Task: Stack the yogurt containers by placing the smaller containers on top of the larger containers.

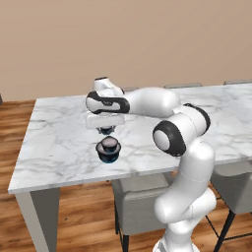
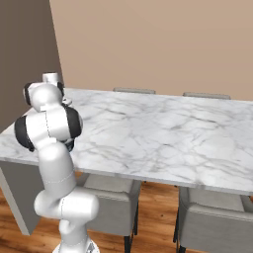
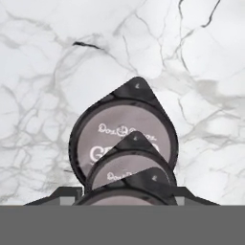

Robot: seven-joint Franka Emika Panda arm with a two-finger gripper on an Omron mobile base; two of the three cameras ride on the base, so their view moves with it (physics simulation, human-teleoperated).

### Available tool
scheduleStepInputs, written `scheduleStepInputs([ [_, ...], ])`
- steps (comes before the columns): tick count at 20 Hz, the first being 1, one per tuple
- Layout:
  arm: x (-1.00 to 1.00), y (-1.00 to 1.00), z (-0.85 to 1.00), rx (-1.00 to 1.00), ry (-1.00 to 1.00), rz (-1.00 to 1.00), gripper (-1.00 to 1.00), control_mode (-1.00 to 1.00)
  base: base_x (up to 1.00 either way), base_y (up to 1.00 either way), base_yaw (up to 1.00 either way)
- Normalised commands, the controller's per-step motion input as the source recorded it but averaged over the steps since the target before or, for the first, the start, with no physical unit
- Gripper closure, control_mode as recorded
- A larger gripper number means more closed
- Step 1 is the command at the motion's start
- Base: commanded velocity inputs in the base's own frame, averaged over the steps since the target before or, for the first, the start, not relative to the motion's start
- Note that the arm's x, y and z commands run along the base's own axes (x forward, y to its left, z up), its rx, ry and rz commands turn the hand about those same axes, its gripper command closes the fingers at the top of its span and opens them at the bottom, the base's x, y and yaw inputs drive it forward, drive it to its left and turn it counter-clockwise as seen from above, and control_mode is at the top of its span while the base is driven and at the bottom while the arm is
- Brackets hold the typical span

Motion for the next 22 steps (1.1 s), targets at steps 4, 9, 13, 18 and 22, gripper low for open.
scheduleStepInputs([
  [4, -0.18, -0.16, -0.01, 0.00, 0.00, 0.00, 1.00, -1.00, 0.00, 0.00, 0.00],
  [9, -0.08, -0.05, -0.23, 0.00, 0.00, 0.00, 1.00, -1.00, 0.00, 0.00, 0.00],
  [13, 0.00, 0.00, -0.29, 0.00, 0.00, 0.00, 1.00, -1.00, 0.00, 0.00, 0.00],
  [18, 0.00, 0.00, -0.17, 0.00, 0.00, 0.00, 1.00, -1.00, 0.00, 0.00, 0.00],
  [22, 0.00, 0.00, -0.09, 0.00, 0.00, 0.00, 1.00, -1.00, 0.00, 0.00, 0.00],
])
